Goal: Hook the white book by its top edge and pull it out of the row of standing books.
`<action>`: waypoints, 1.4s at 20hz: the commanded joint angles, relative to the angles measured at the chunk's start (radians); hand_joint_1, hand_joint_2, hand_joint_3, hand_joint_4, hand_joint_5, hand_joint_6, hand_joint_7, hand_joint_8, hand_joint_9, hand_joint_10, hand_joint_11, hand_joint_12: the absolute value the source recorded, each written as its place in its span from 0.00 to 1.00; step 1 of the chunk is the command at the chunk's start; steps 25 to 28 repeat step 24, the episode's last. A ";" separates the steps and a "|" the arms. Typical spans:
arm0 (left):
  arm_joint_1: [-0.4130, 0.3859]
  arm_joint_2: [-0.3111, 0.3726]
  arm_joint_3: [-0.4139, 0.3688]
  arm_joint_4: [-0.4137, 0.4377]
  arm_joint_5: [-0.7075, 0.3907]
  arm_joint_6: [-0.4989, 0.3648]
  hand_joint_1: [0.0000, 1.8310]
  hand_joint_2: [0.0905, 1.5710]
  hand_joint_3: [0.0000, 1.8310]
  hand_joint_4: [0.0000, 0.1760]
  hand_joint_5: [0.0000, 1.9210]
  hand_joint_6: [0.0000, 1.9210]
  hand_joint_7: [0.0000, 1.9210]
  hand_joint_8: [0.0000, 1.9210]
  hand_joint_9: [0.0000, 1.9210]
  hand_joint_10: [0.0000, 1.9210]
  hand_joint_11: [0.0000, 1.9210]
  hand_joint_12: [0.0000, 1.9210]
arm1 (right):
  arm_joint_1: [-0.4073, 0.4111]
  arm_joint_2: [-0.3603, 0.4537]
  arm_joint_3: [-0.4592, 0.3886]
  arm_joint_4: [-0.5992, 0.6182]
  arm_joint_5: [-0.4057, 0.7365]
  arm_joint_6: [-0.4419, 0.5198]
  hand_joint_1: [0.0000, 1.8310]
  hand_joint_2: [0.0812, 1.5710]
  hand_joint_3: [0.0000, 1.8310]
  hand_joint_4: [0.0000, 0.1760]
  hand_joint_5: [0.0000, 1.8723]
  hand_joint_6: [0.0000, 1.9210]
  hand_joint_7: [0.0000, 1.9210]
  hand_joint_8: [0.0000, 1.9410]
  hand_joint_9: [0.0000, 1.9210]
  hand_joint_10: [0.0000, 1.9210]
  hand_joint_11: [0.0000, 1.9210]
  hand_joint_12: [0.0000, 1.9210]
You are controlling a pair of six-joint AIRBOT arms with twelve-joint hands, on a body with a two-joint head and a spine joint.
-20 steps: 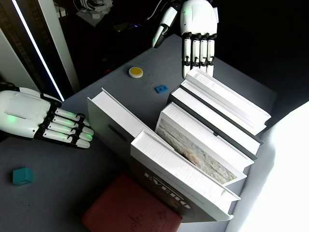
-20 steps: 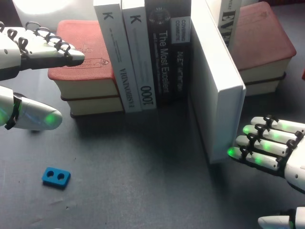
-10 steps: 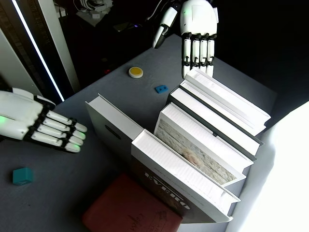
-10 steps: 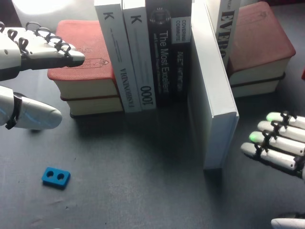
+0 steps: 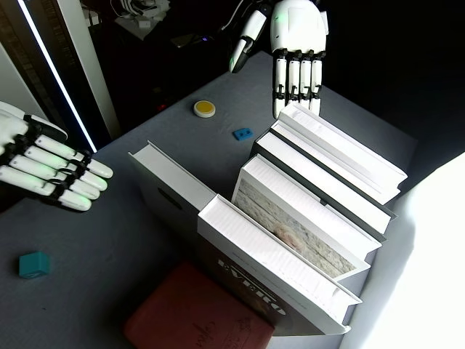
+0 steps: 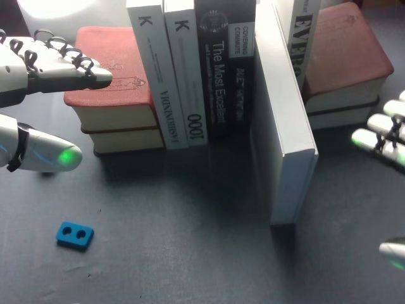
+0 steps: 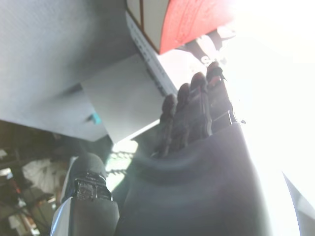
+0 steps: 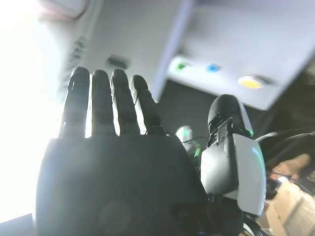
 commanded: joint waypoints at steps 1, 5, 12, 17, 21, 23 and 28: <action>-0.009 0.000 -0.002 -0.035 0.030 -0.002 0.00 0.72 0.00 0.00 0.00 0.00 0.00 0.00 0.00 0.00 0.00 0.00 | 0.021 0.007 -0.001 -0.057 0.177 -0.001 0.00 0.73 0.00 0.00 0.03 0.00 0.01 0.00 0.00 0.00 0.00 0.00; -0.007 0.000 -0.006 -0.034 0.026 0.005 0.00 0.71 0.00 0.00 0.00 0.00 0.00 0.00 0.00 0.00 0.00 0.00 | 0.122 0.012 0.006 -0.101 0.176 0.035 0.00 0.73 0.00 0.00 0.04 0.00 0.02 0.00 0.00 0.00 0.00 0.00; -0.008 0.000 -0.014 -0.034 0.029 0.005 0.00 0.72 0.00 0.00 0.00 0.00 0.00 0.00 0.00 0.00 0.00 0.00 | 0.335 -0.014 0.010 -0.096 -0.101 0.061 0.00 0.73 0.00 0.00 0.04 0.00 0.02 0.00 0.01 0.00 0.00 0.00; -0.008 0.001 -0.015 -0.034 0.026 0.005 0.00 0.71 0.00 0.00 0.00 0.00 0.00 0.00 0.00 0.00 0.00 0.00 | 0.395 -0.036 0.015 -0.043 -0.200 0.036 0.00 0.73 0.00 0.00 0.03 0.00 0.01 0.00 0.00 0.00 0.00 0.00; -0.008 0.001 -0.017 -0.034 0.025 0.005 0.00 0.71 0.00 0.00 0.00 0.00 0.00 0.00 0.00 0.00 0.00 0.00 | 0.402 -0.041 0.014 -0.028 -0.229 0.036 0.00 0.73 0.00 0.00 0.03 0.00 0.02 0.00 0.00 0.00 0.00 0.00; -0.008 0.001 -0.020 -0.034 0.025 0.008 0.00 0.71 0.00 0.00 0.00 0.00 0.00 0.00 0.00 0.00 0.00 0.00 | 0.412 -0.041 0.015 0.005 -0.254 0.036 0.00 0.73 0.00 0.00 0.04 0.00 0.03 0.00 0.01 0.00 0.00 0.00; -0.007 0.001 -0.021 -0.034 0.025 0.009 0.00 0.71 0.00 0.00 0.00 0.00 0.00 0.00 0.00 0.00 0.00 0.00 | 0.412 -0.042 0.014 0.005 -0.254 0.036 0.00 0.73 0.00 0.00 0.03 0.00 0.02 0.00 0.00 0.00 0.00 0.00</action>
